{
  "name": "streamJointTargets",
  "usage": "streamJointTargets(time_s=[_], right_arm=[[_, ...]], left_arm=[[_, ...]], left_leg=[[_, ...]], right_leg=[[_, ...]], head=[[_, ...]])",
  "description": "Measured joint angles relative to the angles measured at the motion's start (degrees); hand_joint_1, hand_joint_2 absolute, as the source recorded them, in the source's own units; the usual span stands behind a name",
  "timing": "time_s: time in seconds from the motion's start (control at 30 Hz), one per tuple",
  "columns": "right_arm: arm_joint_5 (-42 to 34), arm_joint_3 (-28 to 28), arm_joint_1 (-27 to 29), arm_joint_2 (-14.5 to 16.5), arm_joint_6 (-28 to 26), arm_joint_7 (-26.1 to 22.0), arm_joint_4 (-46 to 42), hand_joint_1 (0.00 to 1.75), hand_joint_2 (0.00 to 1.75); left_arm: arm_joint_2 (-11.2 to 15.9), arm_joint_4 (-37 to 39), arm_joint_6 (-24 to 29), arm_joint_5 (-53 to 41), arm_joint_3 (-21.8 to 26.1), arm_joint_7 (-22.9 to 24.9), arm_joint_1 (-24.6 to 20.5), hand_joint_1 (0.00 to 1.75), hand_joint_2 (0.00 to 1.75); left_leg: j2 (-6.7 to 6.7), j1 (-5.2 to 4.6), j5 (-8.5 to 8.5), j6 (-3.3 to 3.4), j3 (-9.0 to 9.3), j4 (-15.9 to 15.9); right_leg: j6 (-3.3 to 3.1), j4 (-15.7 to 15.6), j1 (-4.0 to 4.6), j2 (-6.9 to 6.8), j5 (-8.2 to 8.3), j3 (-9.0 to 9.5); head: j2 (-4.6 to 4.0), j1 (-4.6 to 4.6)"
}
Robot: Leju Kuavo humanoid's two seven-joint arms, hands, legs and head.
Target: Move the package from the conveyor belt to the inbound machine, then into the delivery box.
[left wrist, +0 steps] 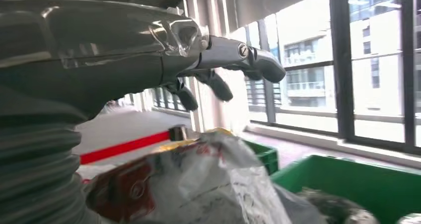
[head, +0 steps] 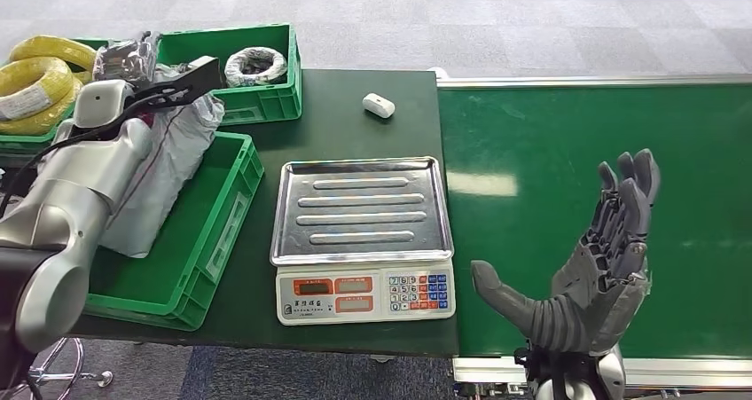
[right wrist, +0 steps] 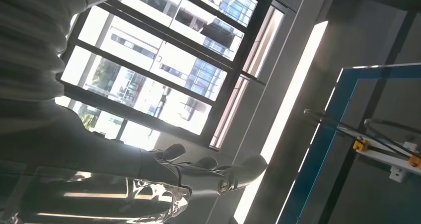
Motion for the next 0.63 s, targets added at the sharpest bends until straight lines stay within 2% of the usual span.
streamJointTargets(time_s=[0.07,0.17,0.27,0.37,0.5,0.63], right_arm=[[-0.06,0.00,0.01,-0.10,-0.02,0.05,0.05,0.00,1.75],[-0.32,0.01,0.03,-0.43,-0.49,0.19,0.35,0.00,1.75],[-0.78,0.05,0.32,-0.92,-1.43,0.01,0.79,0.00,1.75],[-1.49,0.06,1.12,-1.56,-2.22,-0.63,1.28,0.00,1.75],[-2.18,0.07,1.67,-2.31,-3.14,-1.26,2.05,0.00,1.75],[-2.95,0.08,2.25,-2.88,-4.88,-1.52,3.01,0.00,1.75]], left_arm=[[-1.44,-3.19,-0.33,7.27,2.64,-6.21,1.11,0.00,1.75],[-4.57,-15.09,-4.38,23.88,6.32,-15.12,4.83,0.00,1.75],[-6.78,-27.87,-7.54,37.77,7.01,-17.33,8.49,0.00,1.75],[-7.64,-38.42,-8.20,48.22,6.98,-18.86,11.68,0.00,1.75],[-7.97,-48.29,-9.29,61.27,6.99,-22.58,15.46,0.00,1.75],[-8.13,-58.15,-13.13,77.16,6.74,-28.09,22.48,0.00,1.75]], left_leg=[[0.01,-0.02,0.00,0.00,0.00,0.01],[-0.10,-0.03,0.00,0.00,-0.05,0.02],[0.10,-0.04,-0.05,-0.02,-0.09,0.01],[0.32,-0.03,-0.10,-0.06,-0.09,0.01],[0.30,0.00,-0.10,-0.08,-0.10,-0.02],[0.36,0.00,-0.12,-0.10,-0.05,-0.04]], right_leg=[[0.01,-0.01,-0.02,0.01,0.01,-0.03],[0.02,-0.01,-0.03,-0.09,0.00,-0.04],[0.02,-0.01,-0.03,0.09,0.01,-0.10],[0.01,-0.01,-0.03,0.29,0.01,-0.20],[-0.01,-0.01,0.00,0.29,0.00,-0.21],[-0.01,0.00,0.00,0.36,-0.02,-0.21]], head=[[0.00,-0.02],[0.00,0.00],[0.00,0.00],[0.00,-0.02],[0.00,-0.02],[0.00,-0.02]])
